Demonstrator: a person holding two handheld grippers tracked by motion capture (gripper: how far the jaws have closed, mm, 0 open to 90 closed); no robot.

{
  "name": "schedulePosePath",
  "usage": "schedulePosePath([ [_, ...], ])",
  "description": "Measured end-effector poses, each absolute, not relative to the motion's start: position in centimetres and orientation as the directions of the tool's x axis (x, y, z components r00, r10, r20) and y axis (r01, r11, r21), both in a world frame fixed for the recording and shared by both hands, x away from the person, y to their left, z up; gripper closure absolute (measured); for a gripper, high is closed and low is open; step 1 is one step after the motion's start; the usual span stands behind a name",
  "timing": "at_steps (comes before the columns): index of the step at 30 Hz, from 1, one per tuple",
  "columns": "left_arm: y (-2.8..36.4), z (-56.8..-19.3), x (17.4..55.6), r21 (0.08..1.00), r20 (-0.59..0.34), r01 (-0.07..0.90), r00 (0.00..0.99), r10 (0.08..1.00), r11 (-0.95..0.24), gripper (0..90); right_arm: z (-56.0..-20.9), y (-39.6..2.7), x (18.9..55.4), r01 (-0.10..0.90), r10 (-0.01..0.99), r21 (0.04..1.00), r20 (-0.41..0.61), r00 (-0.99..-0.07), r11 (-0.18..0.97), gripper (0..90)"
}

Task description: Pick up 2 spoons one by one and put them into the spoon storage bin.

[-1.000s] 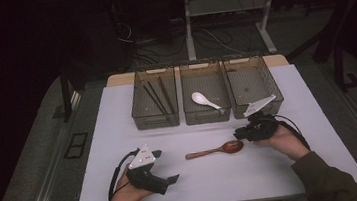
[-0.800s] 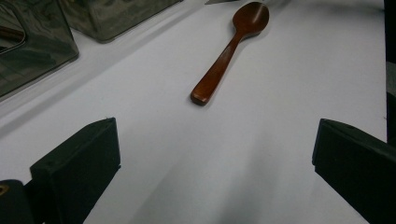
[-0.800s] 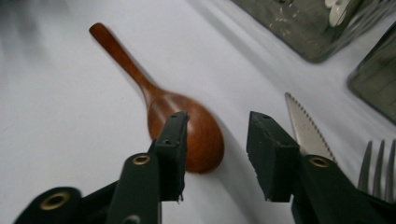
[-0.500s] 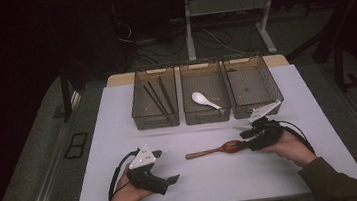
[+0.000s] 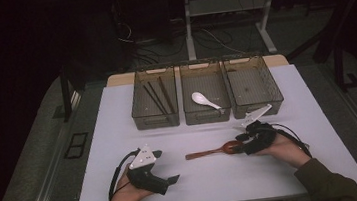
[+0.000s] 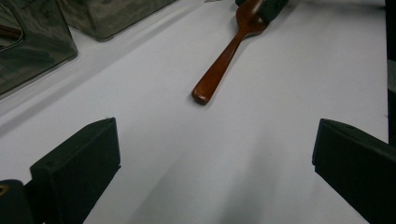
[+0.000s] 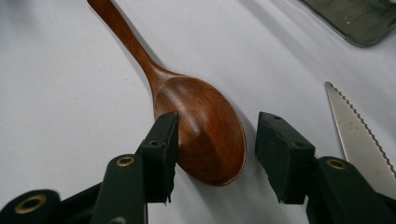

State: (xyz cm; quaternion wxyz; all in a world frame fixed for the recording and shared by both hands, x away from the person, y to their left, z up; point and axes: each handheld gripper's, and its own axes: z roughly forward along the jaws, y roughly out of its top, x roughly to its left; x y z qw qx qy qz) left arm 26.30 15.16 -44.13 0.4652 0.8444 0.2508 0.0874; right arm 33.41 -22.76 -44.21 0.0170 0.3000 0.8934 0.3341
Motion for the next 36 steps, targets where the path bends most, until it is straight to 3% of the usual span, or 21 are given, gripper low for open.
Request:
schedulePosePath([
  [36, 15.12, -44.11, 26.24, 0.828, -0.084, 0.340, 0.861, 0.502, -0.445, 0.0, -43.88, -22.57, 32.53, 0.416, 0.434, 0.575, 0.115, -0.894, 0.704, 78.9],
])
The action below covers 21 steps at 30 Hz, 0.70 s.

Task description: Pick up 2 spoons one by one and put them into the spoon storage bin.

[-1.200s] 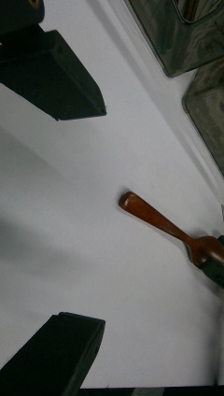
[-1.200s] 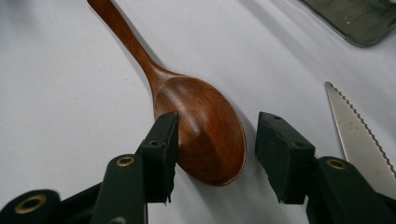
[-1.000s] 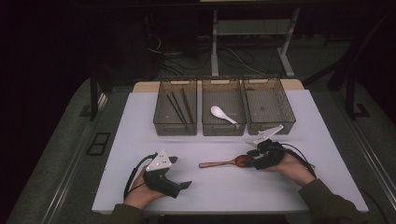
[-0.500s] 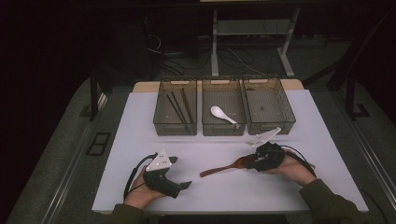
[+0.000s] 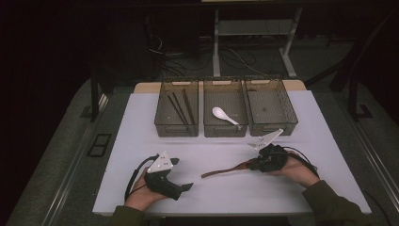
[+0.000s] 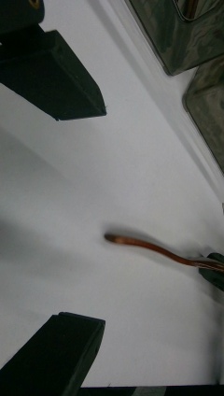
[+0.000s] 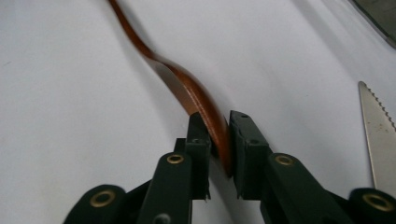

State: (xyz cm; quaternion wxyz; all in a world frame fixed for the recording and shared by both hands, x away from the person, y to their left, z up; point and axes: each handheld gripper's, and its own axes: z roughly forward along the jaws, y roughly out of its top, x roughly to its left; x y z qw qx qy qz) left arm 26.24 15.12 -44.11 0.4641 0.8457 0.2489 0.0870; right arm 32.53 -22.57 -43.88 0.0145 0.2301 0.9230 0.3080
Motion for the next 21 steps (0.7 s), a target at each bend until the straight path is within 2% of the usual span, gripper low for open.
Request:
schedulePosePath([
  [11, 15.15, -44.09, 26.24, 0.829, -0.083, 0.340, 0.861, 0.502, -0.445, 0.0, -43.81, -22.72, 32.60, 0.424, 0.438, 0.570, 0.120, -0.891, 0.704, 80.0],
  [21, 15.26, -44.13, 26.27, 0.830, -0.086, 0.343, 0.859, 0.505, -0.441, 0.0, -43.32, -23.30, 32.84, 0.478, 0.490, 0.598, 0.159, -0.857, 0.643, 80.3],
])
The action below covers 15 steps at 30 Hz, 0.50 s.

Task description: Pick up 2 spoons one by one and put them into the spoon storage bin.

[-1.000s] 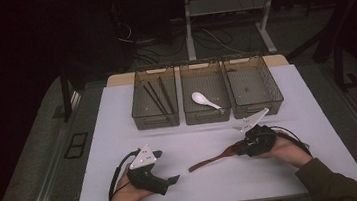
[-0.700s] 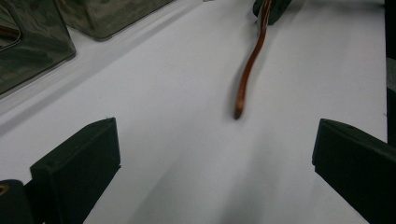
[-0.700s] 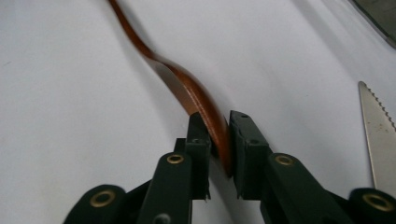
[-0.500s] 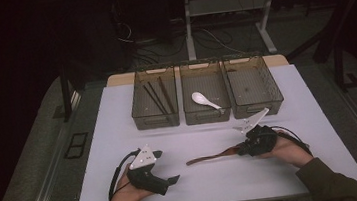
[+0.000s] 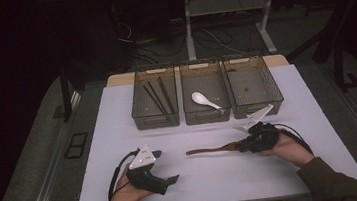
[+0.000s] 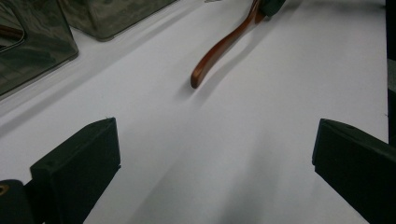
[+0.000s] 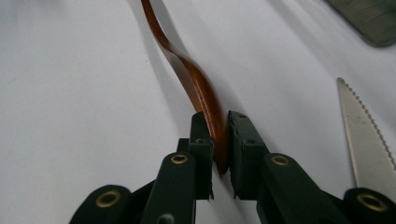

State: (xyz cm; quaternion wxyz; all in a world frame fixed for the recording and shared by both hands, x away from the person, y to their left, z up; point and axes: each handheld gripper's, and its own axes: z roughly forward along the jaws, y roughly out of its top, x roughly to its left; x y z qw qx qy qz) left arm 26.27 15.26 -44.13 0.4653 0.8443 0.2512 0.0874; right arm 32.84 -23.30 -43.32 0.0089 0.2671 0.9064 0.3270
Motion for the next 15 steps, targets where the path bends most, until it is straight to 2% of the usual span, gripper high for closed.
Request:
schedulePosePath([
  [15, 15.3, -44.1, 26.3, 0.830, -0.089, 0.344, 0.859, 0.504, -0.439, 0.0, -41.7, -24.9, 33.2, 0.503, 0.553, 0.669, 0.162, -0.817, 0.547, 80.5],
])
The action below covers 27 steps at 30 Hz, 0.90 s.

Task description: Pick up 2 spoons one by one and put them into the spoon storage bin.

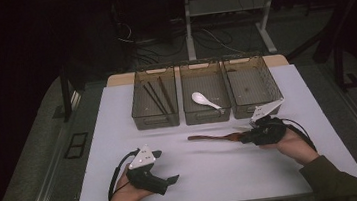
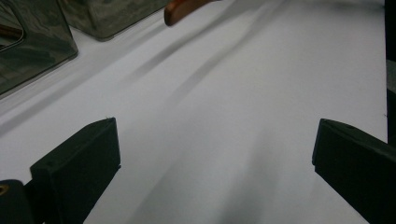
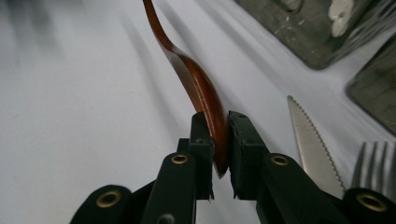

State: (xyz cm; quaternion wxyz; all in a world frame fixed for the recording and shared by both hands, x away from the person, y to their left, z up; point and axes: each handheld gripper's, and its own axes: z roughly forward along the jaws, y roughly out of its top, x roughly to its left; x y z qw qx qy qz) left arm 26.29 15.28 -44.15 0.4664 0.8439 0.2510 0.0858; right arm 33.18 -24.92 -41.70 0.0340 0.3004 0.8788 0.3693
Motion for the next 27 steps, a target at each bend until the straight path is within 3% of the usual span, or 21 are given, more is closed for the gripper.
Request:
schedulePosePath([
  [27, 15.0, -44.3, 26.4, 0.824, -0.091, 0.352, 0.856, 0.509, -0.444, 0.0, -37.1, -27.6, 35.6, 0.508, 0.710, 0.768, 0.100, -0.697, 0.390, 80.5],
])
